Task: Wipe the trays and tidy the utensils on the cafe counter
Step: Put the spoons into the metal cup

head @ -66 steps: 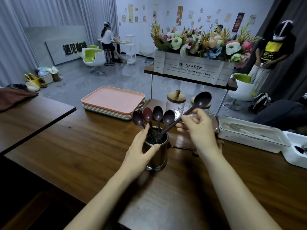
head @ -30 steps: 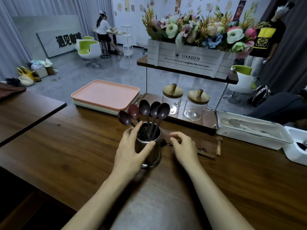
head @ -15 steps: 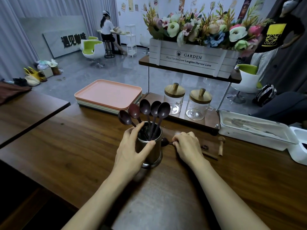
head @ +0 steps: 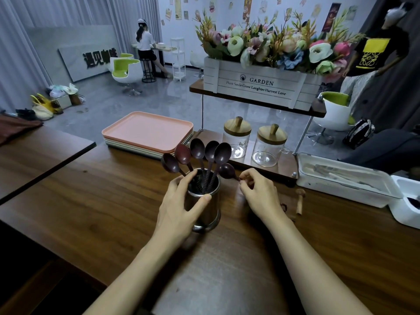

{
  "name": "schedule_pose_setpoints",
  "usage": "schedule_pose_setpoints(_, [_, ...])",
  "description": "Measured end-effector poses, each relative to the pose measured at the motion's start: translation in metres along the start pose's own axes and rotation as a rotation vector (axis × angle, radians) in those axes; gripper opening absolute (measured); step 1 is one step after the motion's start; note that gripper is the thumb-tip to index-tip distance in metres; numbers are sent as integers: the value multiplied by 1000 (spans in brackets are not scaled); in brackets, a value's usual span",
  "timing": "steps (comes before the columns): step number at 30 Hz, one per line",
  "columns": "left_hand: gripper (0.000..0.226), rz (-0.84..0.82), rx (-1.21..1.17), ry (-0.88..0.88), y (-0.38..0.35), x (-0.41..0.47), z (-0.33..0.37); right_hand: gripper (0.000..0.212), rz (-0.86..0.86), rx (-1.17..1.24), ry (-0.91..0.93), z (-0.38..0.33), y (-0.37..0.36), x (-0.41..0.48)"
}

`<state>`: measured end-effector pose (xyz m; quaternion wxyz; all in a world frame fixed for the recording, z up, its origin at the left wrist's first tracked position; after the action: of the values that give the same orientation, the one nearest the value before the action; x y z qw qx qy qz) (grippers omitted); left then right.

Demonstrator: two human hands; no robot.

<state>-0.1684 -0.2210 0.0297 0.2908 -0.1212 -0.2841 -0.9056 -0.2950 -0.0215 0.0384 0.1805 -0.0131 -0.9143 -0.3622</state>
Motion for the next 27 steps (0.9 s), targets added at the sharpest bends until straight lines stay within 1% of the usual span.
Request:
schedule_pose_setpoints(2, [67,-1,-4,1,-1,0,0,16,5,77,-2,-6,4,-2])
schedule_pose_setpoints(5, [68,2,-15,1,-1,0,0,14,64,221,-23,-13,10,-1])
schedule_pose_setpoints(8, [69,-1,-19,5,-1,0,-1,8,132,440,-100,-22,23,1])
schedule_pose_setpoints(10, [69,-2,-26,3,0,0,0,5,154,612,-183,-28,33,0])
schedule_pose_setpoints(12, [69,-1,-31,2,0,0,0,9,156,757,-265,-35,41,-3])
schedule_pose_setpoints(15, [70,1,-39,1,0,0,0,17,121,904,-294,-53,47,-8])
schedule_pose_setpoints(17, [70,5,-45,-3,1,0,0,16,117,953,-282,-67,51,-12])
schedule_pose_setpoints(22, [72,-5,-50,-7,3,1,-3,6,207,952,-194,-88,59,-14])
schedule_pose_setpoints(27, [71,3,-56,-14,3,1,-3,8,252,1099,-256,-89,57,-16])
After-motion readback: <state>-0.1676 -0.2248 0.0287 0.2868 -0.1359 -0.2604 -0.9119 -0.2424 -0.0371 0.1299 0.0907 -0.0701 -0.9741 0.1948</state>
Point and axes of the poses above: each hand's wrist, its own x-axis towards the middle knuckle, its own y-axis out of the back of the hand, z = x × y, the point moved 3 cm from there along x, towards the middle knuckle, and after that the axes turned 10 degrees about z, right-handed, at the moved point
